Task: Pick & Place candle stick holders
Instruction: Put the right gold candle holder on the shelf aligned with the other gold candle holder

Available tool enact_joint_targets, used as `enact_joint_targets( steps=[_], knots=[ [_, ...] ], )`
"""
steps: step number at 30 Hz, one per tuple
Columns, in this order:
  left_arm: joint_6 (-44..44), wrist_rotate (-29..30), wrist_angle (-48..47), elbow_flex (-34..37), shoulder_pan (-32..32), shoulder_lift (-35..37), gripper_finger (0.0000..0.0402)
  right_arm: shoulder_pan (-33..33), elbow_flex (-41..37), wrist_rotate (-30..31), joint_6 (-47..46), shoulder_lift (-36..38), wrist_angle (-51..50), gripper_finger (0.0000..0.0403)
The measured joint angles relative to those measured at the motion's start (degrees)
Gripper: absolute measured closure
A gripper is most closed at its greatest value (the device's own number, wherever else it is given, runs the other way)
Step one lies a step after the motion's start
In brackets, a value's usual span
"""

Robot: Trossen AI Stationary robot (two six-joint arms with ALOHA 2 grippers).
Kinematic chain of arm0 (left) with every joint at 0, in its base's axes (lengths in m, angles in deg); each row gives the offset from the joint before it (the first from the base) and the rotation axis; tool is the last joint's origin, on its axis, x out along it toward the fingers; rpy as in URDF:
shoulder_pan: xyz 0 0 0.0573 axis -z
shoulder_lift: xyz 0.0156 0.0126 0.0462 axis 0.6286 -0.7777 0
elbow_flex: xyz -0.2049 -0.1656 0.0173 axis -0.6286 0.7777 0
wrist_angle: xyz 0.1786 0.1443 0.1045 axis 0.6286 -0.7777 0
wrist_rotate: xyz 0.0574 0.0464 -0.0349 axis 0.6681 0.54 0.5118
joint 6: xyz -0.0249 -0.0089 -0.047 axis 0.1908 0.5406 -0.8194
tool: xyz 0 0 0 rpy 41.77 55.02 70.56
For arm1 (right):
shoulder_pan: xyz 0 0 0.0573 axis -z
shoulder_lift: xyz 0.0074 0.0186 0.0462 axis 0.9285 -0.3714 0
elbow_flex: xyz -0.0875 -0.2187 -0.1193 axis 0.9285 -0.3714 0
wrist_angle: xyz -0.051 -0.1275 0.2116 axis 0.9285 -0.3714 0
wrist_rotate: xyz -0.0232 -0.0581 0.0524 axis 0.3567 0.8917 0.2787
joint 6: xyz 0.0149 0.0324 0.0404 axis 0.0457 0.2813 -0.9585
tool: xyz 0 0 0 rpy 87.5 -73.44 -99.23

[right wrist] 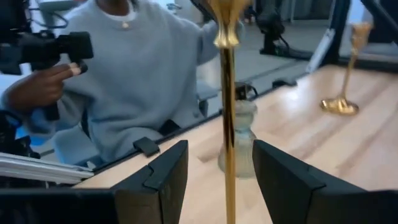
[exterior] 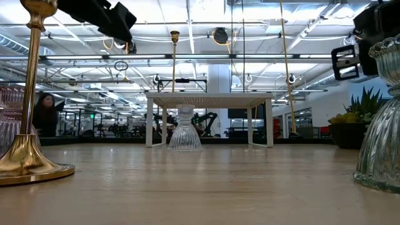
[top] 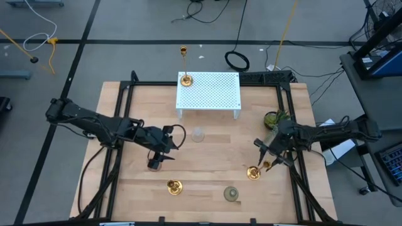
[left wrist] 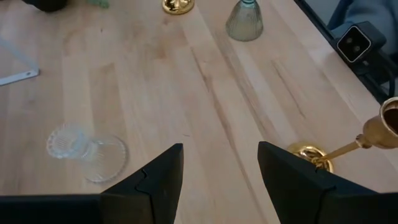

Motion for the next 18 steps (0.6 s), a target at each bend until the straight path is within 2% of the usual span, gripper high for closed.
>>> enact_joint_targets(
  steps=[4,13,18],
  knots=[
    [-0.92,0.04,0.87,-0.01,0.07,0.00,0.0188,-4.33,0.00,3.28,0.05,-0.53,6.75,0.0232],
    [-2.09,0.07,2.42,0.00,0.07,0.00,0.0188,-12.72,0.00,19.94,0.12,-5.19,9.47,0.0232],
    [-2.95,0.52,2.43,-0.01,0.04,0.00,0.0188,-13.64,0.00,22.38,2.38,-7.63,13.29,0.0236]
  ],
)
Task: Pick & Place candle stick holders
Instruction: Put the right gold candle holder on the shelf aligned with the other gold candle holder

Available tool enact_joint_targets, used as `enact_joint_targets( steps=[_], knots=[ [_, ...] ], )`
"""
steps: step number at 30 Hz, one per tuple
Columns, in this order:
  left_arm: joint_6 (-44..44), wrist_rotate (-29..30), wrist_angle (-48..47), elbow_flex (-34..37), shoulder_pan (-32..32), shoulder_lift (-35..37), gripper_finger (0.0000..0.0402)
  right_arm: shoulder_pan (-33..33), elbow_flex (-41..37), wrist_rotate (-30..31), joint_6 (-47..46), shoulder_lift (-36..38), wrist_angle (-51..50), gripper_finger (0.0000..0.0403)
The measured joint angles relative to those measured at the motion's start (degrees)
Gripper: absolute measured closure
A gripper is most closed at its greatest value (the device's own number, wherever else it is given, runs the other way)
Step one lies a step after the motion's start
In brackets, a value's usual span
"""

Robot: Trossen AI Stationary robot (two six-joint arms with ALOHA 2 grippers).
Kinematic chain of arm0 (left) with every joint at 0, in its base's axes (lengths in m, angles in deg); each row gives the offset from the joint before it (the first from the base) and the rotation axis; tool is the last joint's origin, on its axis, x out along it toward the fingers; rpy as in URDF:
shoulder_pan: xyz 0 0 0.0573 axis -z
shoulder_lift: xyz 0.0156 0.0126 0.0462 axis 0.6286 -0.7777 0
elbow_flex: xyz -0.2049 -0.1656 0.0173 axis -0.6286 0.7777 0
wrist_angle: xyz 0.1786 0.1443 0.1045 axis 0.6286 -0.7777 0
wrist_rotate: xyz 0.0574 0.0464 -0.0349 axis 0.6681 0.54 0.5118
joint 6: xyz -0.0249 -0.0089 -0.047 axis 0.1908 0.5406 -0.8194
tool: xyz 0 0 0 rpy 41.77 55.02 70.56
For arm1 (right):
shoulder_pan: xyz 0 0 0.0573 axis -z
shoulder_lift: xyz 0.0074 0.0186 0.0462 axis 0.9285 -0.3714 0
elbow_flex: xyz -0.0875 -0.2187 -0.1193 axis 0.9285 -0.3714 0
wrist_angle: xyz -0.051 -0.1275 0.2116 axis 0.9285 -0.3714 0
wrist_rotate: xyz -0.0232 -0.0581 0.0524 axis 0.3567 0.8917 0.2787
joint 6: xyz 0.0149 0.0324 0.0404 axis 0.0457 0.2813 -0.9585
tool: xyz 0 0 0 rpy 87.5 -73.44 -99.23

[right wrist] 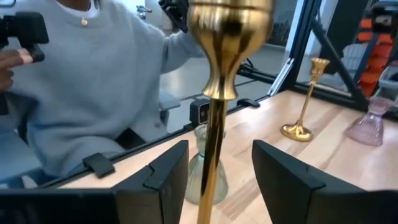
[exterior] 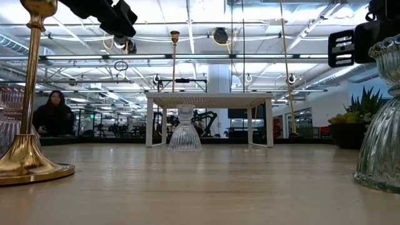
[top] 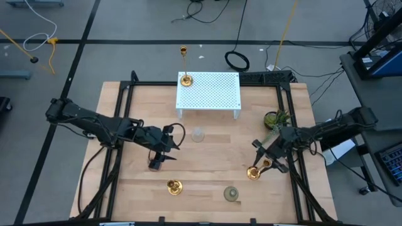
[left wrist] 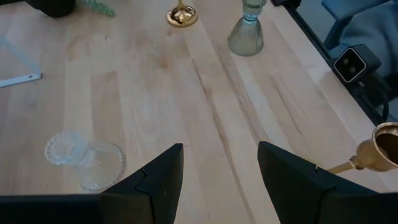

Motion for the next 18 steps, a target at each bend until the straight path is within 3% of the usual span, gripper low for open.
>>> enact_joint_targets(
  steps=[6,14,18],
  knots=[
    [-0.11,0.99,-0.02,0.01,-0.02,0.00,0.0188,0.04,0.00,0.00,1.45,-1.29,-0.20,0.0281],
    [-0.13,0.99,-0.02,0.01,-0.02,0.01,0.0188,0.04,0.00,0.15,2.24,-1.48,0.51,0.0391],
    [-0.13,1.03,-0.01,0.01,-0.02,0.02,0.0188,0.13,0.02,5.84,0.87,-1.51,3.50,0.0391]
  ],
)
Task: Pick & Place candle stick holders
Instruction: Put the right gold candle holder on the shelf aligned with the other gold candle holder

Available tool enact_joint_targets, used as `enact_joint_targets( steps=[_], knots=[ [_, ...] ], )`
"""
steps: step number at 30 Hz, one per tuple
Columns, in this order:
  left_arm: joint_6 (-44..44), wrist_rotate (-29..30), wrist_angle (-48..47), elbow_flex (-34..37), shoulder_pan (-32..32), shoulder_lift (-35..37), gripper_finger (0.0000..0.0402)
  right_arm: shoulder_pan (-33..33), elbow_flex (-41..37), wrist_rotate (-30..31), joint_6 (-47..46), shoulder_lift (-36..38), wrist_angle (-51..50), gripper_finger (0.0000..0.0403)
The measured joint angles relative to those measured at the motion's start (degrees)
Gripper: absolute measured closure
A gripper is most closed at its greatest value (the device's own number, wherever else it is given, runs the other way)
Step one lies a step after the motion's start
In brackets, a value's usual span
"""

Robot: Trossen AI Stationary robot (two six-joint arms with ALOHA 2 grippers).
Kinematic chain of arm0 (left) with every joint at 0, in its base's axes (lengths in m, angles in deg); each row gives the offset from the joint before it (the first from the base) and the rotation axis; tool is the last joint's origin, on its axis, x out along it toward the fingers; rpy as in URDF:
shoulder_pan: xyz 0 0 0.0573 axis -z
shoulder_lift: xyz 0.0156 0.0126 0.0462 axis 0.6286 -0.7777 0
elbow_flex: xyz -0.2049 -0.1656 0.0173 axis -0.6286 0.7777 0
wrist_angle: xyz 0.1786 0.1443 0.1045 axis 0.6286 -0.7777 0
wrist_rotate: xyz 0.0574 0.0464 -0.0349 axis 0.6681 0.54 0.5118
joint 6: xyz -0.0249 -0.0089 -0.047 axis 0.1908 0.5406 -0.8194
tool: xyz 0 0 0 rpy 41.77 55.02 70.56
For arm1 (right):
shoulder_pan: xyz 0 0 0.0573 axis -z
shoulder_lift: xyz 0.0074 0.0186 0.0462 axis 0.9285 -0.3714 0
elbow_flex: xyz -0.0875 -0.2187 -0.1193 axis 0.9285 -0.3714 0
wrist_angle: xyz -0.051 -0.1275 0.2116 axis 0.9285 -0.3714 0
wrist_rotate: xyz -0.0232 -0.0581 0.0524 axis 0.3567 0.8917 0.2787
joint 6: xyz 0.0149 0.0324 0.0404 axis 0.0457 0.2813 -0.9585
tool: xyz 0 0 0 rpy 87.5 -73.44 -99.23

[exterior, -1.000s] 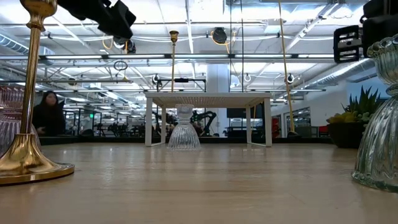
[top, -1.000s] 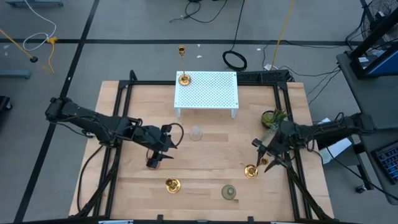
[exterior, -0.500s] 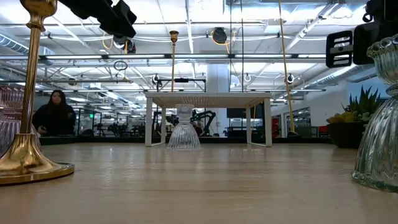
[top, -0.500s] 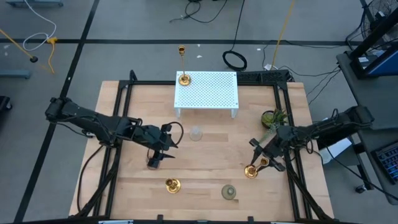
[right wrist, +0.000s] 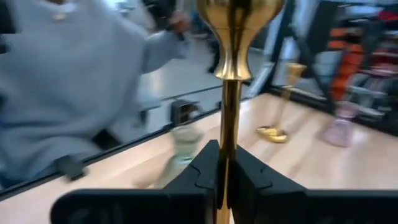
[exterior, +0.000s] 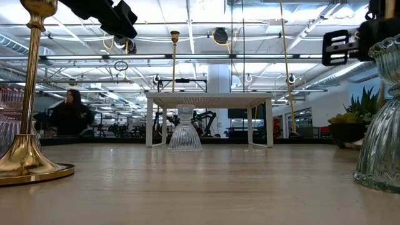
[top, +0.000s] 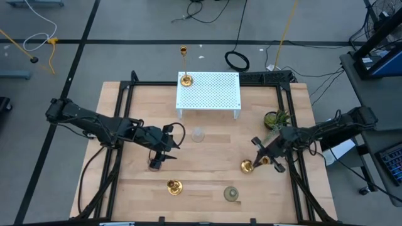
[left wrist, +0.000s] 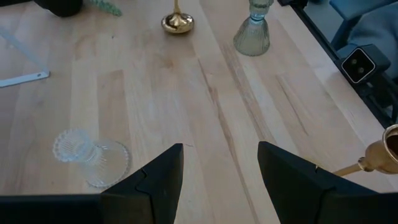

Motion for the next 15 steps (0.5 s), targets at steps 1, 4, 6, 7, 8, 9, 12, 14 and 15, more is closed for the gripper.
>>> enact_joint_targets(
  steps=[1,4,6,7,8,9,12,14,15],
  knots=[
    [0.00,0.00,-0.01,-0.02,0.00,-0.02,0.0188,0.06,0.01,2.08,-0.55,0.01,0.85,0.0391],
    [-0.01,0.50,0.04,0.00,0.00,-0.02,0.0188,0.53,1.27,6.57,-2.94,0.02,1.47,0.0396],
    [-0.42,1.18,0.56,0.00,0.00,-0.02,0.0188,0.78,3.12,9.85,-6.20,-0.09,1.45,0.0395],
    [-0.76,1.54,0.89,0.00,0.00,-0.01,0.0188,0.80,3.82,11.52,-7.95,-0.28,1.45,0.0395],
    [-0.92,1.65,1.10,0.00,0.00,-0.02,0.0188,0.80,4.70,12.88,-9.24,-0.53,0.62,0.0395],
    [-0.92,1.73,1.17,0.00,0.00,-0.02,0.0188,0.80,6.04,14.12,-10.11,-0.97,0.41,0.0395],
    [-0.64,1.86,1.32,-0.02,0.00,-0.02,0.0188,0.78,10.51,19.76,-11.20,-2.13,2.15,0.0397],
    [-0.20,1.90,1.37,0.00,0.00,-0.02,0.0188,0.80,13.12,23.72,-10.94,-3.33,1.59,0.0397],
    [-0.15,1.90,1.38,-0.01,0.00,-0.02,0.0188,0.82,14.43,25.65,-10.40,-3.93,0.85,0.0397]
  ],
)
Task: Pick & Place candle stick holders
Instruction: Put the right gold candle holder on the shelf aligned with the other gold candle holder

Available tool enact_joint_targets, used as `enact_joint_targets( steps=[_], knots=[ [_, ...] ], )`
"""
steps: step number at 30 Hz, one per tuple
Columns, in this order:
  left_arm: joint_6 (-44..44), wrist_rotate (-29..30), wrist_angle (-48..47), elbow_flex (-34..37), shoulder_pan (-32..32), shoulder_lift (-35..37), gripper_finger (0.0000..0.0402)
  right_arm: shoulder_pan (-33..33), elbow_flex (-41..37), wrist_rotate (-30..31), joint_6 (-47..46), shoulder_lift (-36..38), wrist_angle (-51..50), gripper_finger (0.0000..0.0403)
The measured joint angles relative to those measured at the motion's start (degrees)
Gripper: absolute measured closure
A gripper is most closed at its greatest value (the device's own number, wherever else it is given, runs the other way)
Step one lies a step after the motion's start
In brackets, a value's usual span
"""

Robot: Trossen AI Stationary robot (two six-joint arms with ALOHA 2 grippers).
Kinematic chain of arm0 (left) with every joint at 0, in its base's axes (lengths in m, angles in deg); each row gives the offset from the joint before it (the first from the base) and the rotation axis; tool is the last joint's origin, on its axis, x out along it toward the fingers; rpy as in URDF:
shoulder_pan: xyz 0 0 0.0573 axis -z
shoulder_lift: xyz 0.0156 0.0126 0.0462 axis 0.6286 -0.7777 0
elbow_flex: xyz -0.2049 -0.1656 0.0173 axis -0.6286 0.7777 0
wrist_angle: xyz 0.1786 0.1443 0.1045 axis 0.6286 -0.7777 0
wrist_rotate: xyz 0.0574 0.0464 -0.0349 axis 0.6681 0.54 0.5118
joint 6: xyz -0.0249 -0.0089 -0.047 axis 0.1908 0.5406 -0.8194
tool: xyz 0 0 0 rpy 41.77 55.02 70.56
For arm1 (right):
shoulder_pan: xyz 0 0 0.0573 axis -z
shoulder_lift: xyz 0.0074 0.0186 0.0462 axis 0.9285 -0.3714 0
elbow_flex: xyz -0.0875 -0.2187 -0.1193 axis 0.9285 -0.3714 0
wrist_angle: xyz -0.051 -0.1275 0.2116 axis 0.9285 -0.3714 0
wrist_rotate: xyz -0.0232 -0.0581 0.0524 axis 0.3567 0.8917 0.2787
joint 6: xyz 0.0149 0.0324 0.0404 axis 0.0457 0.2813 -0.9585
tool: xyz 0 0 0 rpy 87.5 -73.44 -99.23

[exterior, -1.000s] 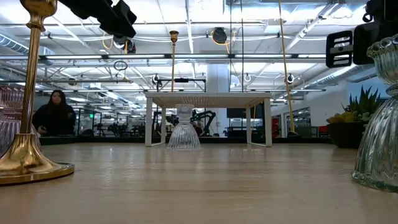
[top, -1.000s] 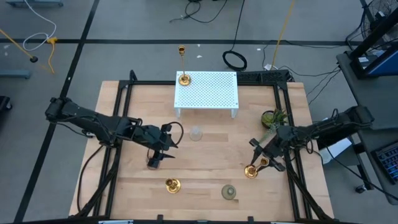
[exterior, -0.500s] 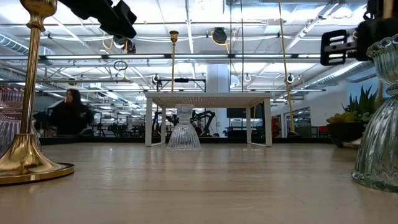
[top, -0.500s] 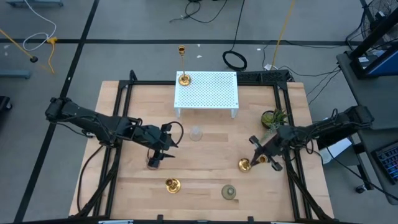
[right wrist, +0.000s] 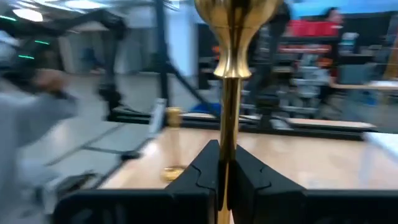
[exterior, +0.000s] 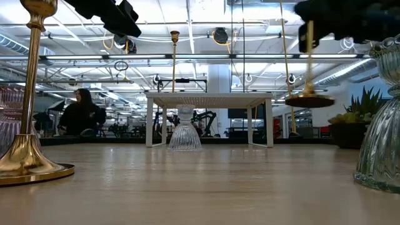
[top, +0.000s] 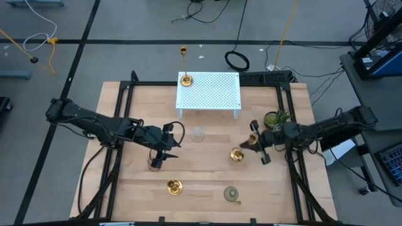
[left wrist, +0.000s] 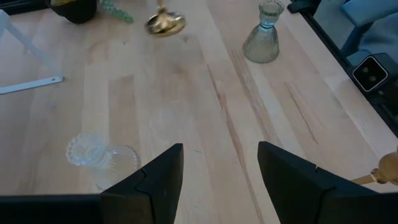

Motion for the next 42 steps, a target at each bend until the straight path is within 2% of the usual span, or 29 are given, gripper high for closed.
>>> enact_joint_targets(
  steps=[3,5,13,19,21,23,26,30,35,42],
  knots=[
    [0.00,0.00,0.01,0.01,0.00,0.02,0.0188,0.56,5.12,6.03,-0.10,-0.81,-1.12,0.0397],
    [-0.02,0.00,-0.03,0.01,0.00,0.00,0.0188,2.03,8.94,7.73,1.11,-1.00,-4.20,0.0397],
    [0.11,0.00,-0.04,0.01,0.00,0.00,0.0188,11.94,25.30,7.72,6.30,-3.81,-21.31,0.0397],
    [0.17,0.00,-0.01,0.01,0.00,0.00,0.0188,23.30,32.24,7.16,7.81,-7.25,-25.40,0.0397],
    [0.17,0.00,-0.01,0.01,0.00,0.00,0.0188,27.68,33.23,4.03,7.48,-8.62,-25.40,0.0397],
    [0.20,0.00,-0.01,0.01,0.00,0.00,0.0188,32.25,33.88,-1.69,6.02,-10.35,-25.36,0.0397],
    [0.20,0.02,-0.01,0.01,0.00,0.00,0.0188,38.39,33.97,-7.94,2.99,-12.94,-21.69,0.0397],
    [0.31,0.02,0.01,0.01,0.00,0.00,0.0188,45.78,34.14,-11.70,2.67,-17.02,-17.77,0.0397],
    [0.31,0.03,0.08,0.01,0.00,0.01,0.0188,51.61,34.11,-15.34,0.08,-21.88,-13.48,0.0397],
    [0.28,0.04,1.10,0.01,0.00,0.00,0.0188,57.20,34.09,-15.18,-0.16,-28.12,-7.84,0.0397]
  ],
)
